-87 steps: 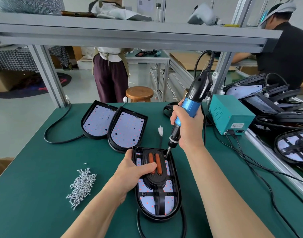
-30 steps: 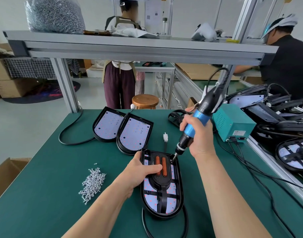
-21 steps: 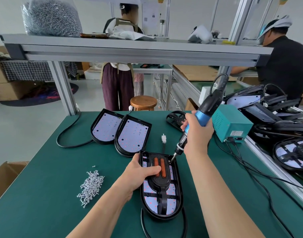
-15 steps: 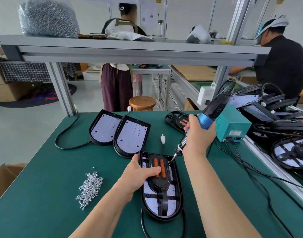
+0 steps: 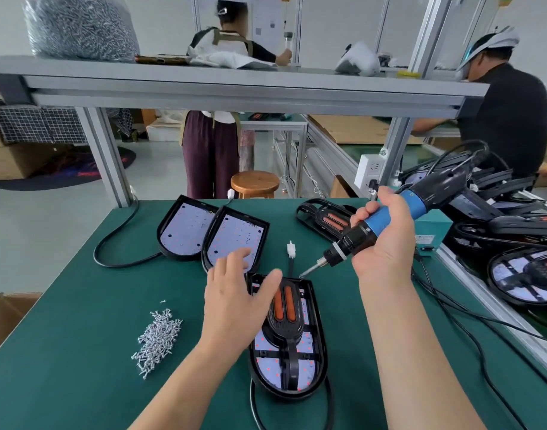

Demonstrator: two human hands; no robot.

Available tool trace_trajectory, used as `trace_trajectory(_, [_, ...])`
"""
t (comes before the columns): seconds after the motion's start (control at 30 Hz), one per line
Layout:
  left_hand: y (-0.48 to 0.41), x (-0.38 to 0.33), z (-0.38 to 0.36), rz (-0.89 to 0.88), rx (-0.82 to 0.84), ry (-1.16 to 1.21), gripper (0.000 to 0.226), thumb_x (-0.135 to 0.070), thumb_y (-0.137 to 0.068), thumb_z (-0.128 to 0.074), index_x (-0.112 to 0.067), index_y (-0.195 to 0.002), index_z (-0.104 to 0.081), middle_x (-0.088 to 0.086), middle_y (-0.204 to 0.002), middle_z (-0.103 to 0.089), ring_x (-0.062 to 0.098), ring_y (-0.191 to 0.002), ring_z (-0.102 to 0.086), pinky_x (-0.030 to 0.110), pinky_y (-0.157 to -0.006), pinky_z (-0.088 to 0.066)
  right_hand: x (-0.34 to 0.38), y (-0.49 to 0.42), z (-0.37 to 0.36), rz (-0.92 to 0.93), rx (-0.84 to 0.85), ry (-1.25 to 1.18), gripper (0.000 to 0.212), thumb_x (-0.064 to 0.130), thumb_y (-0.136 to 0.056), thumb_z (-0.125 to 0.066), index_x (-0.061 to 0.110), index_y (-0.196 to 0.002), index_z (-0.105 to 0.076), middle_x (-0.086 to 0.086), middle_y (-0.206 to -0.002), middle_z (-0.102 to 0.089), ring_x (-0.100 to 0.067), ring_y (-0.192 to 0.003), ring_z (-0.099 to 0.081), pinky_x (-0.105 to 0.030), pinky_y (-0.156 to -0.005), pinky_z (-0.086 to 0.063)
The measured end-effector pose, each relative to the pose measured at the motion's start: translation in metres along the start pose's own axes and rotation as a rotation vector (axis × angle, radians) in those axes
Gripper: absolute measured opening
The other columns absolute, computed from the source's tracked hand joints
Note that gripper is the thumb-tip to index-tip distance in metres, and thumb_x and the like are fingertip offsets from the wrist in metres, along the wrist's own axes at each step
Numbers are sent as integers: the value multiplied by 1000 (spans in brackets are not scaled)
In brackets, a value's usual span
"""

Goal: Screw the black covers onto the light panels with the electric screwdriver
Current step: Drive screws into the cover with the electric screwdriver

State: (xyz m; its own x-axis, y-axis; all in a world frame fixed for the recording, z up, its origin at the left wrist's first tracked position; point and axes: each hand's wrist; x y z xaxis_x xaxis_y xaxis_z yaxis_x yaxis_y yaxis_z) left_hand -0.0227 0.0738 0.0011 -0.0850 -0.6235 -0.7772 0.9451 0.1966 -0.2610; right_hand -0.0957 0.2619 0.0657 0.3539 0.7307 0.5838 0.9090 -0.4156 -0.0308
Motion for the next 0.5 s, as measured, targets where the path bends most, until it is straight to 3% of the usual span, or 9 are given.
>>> trace_trajectory(0.07, [0,-14,6,-113,50,79,29,-50,-91,-50,-26,-99,-63,-10,-93,-63,9,-91,-53,24,-79,-42,-1,6,2,-80,-43,-66,12,11,-90,-68,15,-91,-57,2,-66,-52,-11,-52,-48,-21,-56,-46])
trace_trajectory(0.1, [0,-18,7,-93,144,147,32,-48,-94,-47,-22,-88,-66,-6,-83,-66,10,-79,-56,24,-70,-45,-1,9,4,-114,-62,-97,14,11,-89,-69,15,-91,-56,2,-66,-52,-10,-52,-48,-21,-58,-46])
trace_trajectory(0.2, [4,-28,7,104,413,456,40,-38,-101,-46,-14,-77,-68,-2,-65,-64,12,-57,-51,17,-52,-42,-2,17,8,-204,-81,-160,16,11,-87,-69,16,-93,-55,4,-66,-53,-9,-49,-50,-20,-54,-47])
trace_trajectory(0.27, [7,-27,6,181,491,567,35,-30,-102,-51,-14,-74,-66,-2,-61,-57,9,-51,-44,14,-48,-36,-3,21,11,-233,-73,-178,21,11,-86,-69,16,-99,-54,5,-65,-53,-8,-49,-50,-20,-53,-46])
trace_trajectory(0.37, [11,-27,3,193,476,589,34,-25,-100,-56,-17,-68,-63,-4,-54,-46,8,-44,-30,13,-43,-26,-6,25,13,-223,-67,-173,22,13,-87,-69,16,-103,-54,5,-64,-53,-7,-50,-49,-19,-53,-46])
trace_trajectory(0.5, [19,-33,2,125,373,506,35,-22,-97,-58,-19,-63,-60,-9,-51,-46,8,-44,-31,15,-44,-27,-10,30,14,-234,-65,-201,15,13,-89,-67,15,-98,-56,6,-64,-53,-6,-50,-49,-18,-53,-45])
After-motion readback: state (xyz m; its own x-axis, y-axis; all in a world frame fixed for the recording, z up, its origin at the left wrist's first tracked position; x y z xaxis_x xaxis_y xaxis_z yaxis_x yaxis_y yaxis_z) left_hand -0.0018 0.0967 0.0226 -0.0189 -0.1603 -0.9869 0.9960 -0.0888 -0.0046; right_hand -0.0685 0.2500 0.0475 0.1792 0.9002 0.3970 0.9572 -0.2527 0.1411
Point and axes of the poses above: each hand's wrist, its own y-axis away from the middle knuckle, its own z-axis out of the back of the hand, x = y × z
